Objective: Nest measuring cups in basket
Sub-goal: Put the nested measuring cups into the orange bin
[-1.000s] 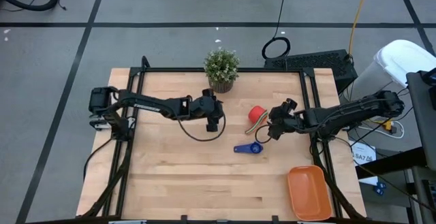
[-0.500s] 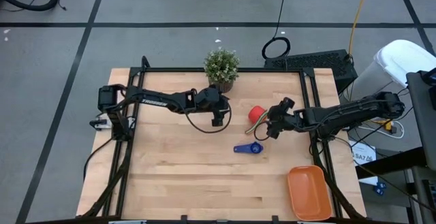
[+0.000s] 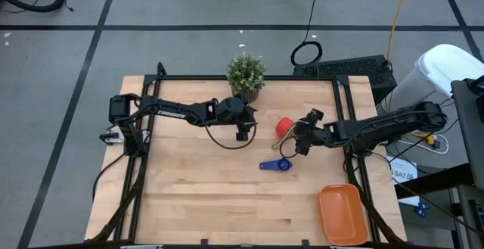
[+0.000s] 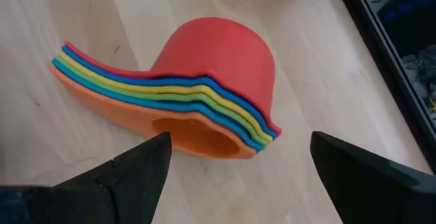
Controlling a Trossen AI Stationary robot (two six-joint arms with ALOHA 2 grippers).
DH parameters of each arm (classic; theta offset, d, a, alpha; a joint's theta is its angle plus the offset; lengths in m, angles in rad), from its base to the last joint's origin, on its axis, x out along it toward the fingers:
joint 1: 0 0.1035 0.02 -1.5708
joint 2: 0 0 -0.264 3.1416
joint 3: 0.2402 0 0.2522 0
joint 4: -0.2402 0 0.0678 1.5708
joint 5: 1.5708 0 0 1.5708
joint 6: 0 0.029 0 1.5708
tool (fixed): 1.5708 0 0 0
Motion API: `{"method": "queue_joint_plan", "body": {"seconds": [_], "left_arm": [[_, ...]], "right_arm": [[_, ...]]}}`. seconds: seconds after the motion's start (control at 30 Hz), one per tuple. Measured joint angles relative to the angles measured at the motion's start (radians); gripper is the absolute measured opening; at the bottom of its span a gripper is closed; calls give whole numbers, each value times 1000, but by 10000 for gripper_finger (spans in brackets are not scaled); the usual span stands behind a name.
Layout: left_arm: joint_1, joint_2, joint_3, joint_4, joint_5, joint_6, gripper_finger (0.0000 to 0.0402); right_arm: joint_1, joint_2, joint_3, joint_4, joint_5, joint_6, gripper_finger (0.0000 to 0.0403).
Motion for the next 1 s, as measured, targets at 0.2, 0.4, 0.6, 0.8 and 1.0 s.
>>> {"method": "queue_joint_plan", "body": {"seconds": [0.2,0.4,0.6,0.8,1.0], "left_arm": [[0,0,0,1,5,-4,234],[-1,0,0,0,5,-7,234],[-3,0,0,0,5,-9,234],[-3,0,0,0,6,-12,234],[-3,0,0,1,6,-15,234]], "right_arm": [[0,56,0,33,0,-53,341],[-16,94,0,73,0,-104,341],[-49,110,1,114,-1,-152,341],[-92,110,1,151,-62,-182,341],[-130,110,1,153,-111,-195,341]]}}
